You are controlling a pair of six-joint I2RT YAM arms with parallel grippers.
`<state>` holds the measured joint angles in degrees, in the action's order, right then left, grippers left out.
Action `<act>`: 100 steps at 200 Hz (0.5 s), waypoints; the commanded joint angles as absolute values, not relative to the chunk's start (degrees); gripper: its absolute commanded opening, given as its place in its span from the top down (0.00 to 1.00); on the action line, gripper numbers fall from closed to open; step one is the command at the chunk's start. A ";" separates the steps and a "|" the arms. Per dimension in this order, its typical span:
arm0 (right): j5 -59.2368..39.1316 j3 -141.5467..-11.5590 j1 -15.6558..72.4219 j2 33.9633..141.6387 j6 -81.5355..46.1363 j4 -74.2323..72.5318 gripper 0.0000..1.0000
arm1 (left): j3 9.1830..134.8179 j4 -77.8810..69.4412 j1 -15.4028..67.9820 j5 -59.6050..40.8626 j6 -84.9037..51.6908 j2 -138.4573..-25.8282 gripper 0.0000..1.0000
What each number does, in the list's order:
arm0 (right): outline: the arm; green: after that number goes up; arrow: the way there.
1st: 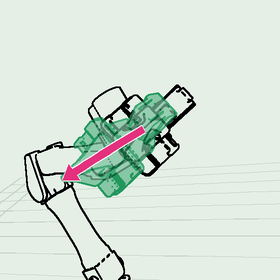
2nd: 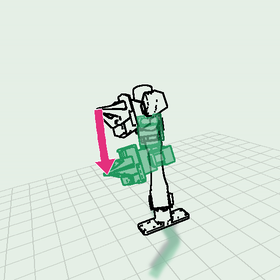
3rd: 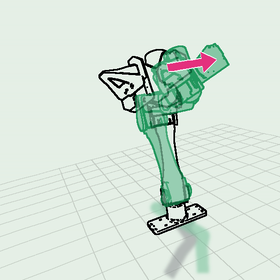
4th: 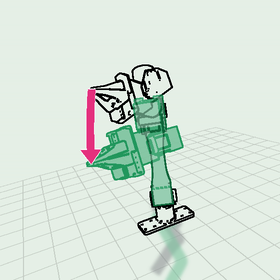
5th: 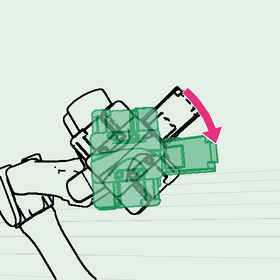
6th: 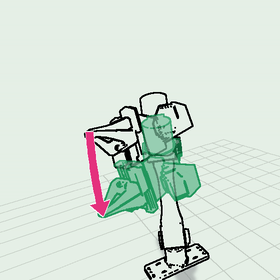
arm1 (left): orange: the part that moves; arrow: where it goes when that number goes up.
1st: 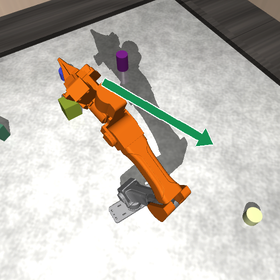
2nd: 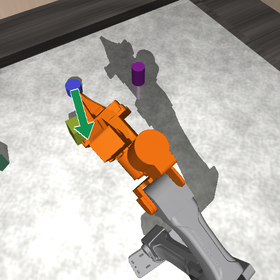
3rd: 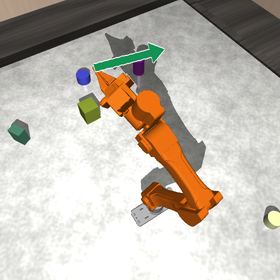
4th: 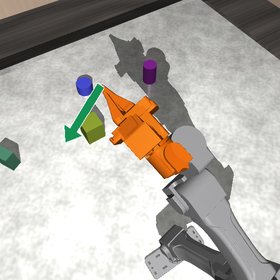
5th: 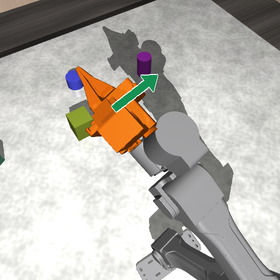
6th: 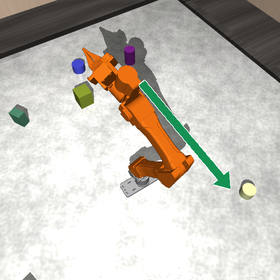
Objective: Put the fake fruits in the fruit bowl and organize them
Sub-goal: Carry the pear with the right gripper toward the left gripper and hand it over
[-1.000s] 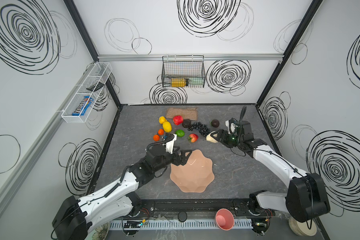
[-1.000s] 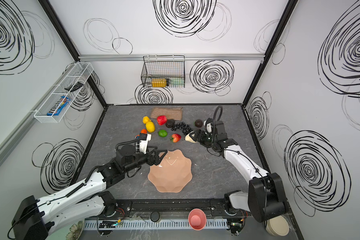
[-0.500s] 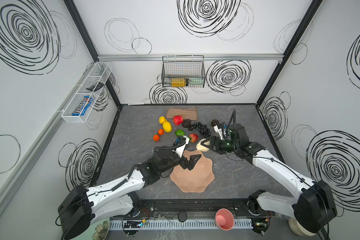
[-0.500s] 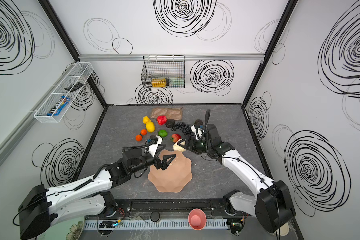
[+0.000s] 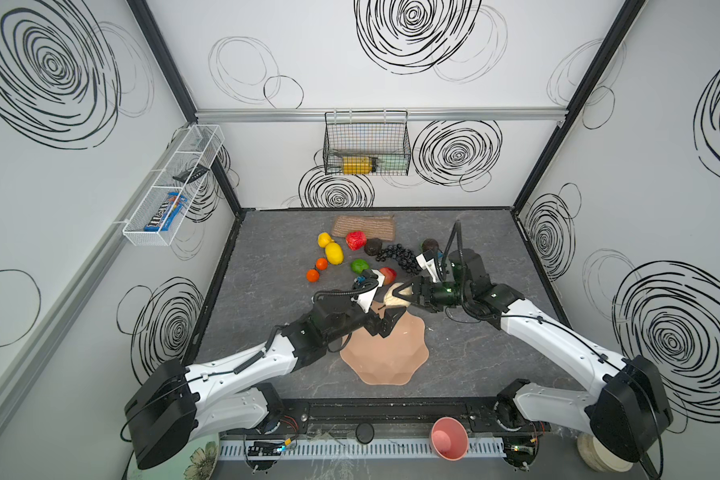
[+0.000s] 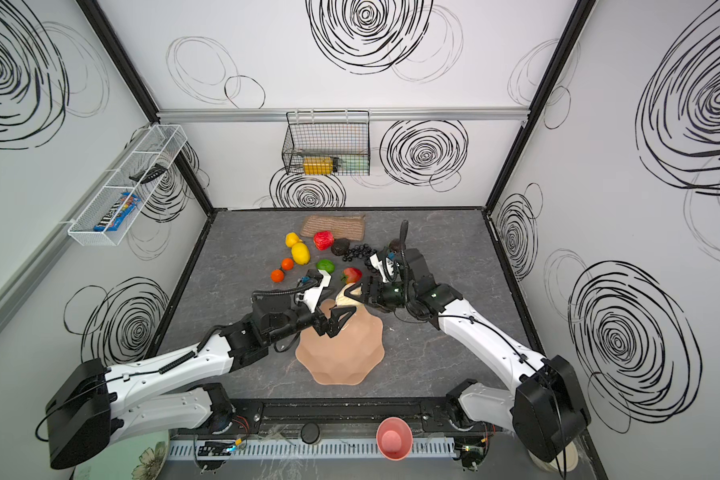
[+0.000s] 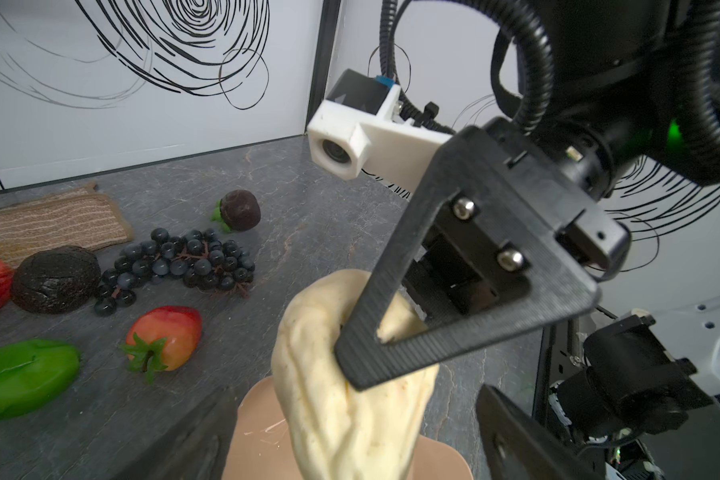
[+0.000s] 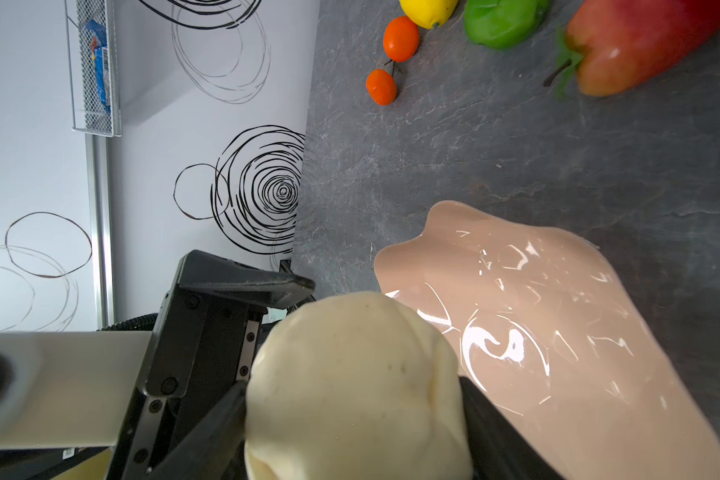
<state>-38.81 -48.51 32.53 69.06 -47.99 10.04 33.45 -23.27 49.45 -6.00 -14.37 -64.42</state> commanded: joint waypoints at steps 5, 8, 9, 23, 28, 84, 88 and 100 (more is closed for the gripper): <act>-39.49 -50.99 33.98 69.07 -48.25 9.32 0.28 | 34.36 -27.48 49.74 -7.10 -13.25 -65.23 0.08; -39.40 -51.06 34.12 69.04 -48.25 9.36 0.28 | 34.36 -27.43 49.67 -7.01 -13.25 -65.22 0.08; -39.39 -51.06 34.15 68.97 -48.25 9.38 0.28 | 34.36 -27.43 49.66 -6.97 -13.26 -65.26 0.09; -39.12 -51.30 34.67 68.67 -48.21 9.50 0.28 | 33.97 -27.76 49.66 -6.11 -13.52 -65.04 0.10; -38.99 -51.32 34.87 68.57 -48.24 9.45 0.28 | 33.85 -28.05 49.71 -6.13 -13.73 -65.12 0.10; -38.15 -50.87 35.51 66.93 -48.43 9.76 0.28 | 34.01 -27.58 49.71 -6.31 -13.98 -65.98 0.25; -38.14 -50.84 35.46 66.89 -48.43 9.79 0.28 | 34.10 -27.44 49.79 -6.43 -13.97 -66.14 0.27; -38.06 -50.79 35.51 66.66 -48.43 9.92 0.28 | 34.34 -26.87 49.79 -7.01 -13.90 -66.49 0.34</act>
